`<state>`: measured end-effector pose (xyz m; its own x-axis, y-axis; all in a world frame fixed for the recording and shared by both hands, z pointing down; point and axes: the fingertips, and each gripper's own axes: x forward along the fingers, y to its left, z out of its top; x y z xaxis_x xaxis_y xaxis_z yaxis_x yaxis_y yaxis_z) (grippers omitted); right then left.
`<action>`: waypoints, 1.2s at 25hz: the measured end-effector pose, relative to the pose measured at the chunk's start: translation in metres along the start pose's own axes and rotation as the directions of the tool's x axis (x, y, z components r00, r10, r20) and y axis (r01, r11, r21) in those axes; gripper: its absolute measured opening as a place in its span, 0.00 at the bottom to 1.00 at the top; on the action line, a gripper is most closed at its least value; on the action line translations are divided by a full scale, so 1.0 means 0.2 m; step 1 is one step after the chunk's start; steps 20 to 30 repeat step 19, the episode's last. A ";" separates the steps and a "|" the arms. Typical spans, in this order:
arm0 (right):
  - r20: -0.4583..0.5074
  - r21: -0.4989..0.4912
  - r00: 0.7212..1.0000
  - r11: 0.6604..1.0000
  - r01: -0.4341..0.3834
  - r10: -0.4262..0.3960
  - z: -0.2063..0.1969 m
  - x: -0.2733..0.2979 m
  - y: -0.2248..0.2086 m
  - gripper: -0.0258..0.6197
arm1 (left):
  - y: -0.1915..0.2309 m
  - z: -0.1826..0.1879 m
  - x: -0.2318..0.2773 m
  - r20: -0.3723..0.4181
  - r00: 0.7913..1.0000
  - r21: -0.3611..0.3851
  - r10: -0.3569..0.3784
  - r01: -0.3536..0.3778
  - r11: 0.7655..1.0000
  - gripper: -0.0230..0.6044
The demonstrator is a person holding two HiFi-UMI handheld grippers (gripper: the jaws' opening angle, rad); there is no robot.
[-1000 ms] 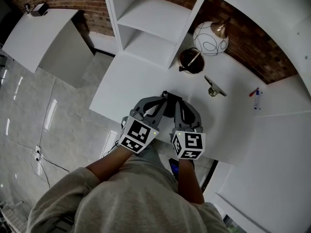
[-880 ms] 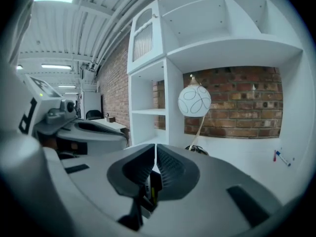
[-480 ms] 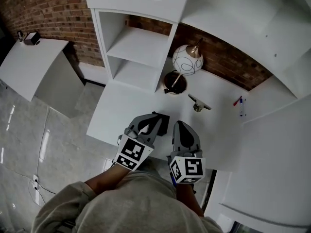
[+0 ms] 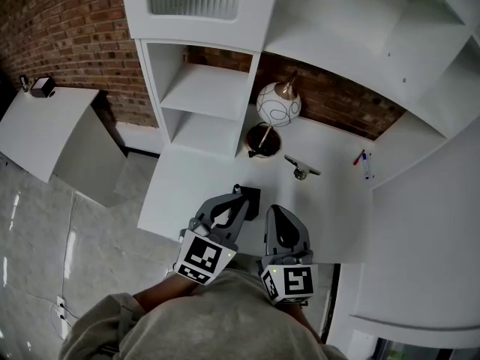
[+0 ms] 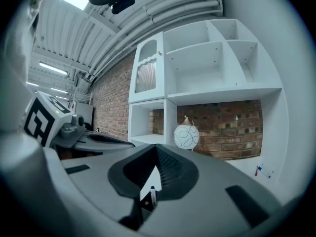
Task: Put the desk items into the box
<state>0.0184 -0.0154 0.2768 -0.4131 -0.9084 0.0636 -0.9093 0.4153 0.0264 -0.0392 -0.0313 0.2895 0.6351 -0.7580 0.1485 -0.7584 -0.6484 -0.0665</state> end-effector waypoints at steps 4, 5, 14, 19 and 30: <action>-0.007 -0.002 0.999 1.000 0.031 -0.031 -0.02 0.00 0.00 0.07 | 0.02 -0.03 -0.03 0.002 1.000 -0.010 -0.017 0.017 1.000 0.05; -0.011 0.000 0.999 0.999 0.041 -0.041 -0.02 0.00 0.00 0.07 | 0.02 -0.04 -0.04 0.004 1.000 -0.010 -0.020 0.020 1.000 0.05; -0.019 -0.015 0.997 0.997 0.073 -0.074 -0.07 -0.01 0.03 0.07 | 0.06 -0.09 -0.07 0.005 0.999 0.003 -0.051 0.051 0.999 0.05; -0.005 -0.037 0.996 0.995 0.092 -0.092 -0.04 -0.01 0.01 0.07 | 0.08 -0.10 -0.06 0.013 0.998 0.008 -0.065 0.065 0.998 0.05; -0.005 -0.037 0.996 0.995 0.092 -0.092 -0.04 -0.01 0.01 0.07 | 0.08 -0.10 -0.06 0.013 0.998 0.008 -0.065 0.065 0.998 0.05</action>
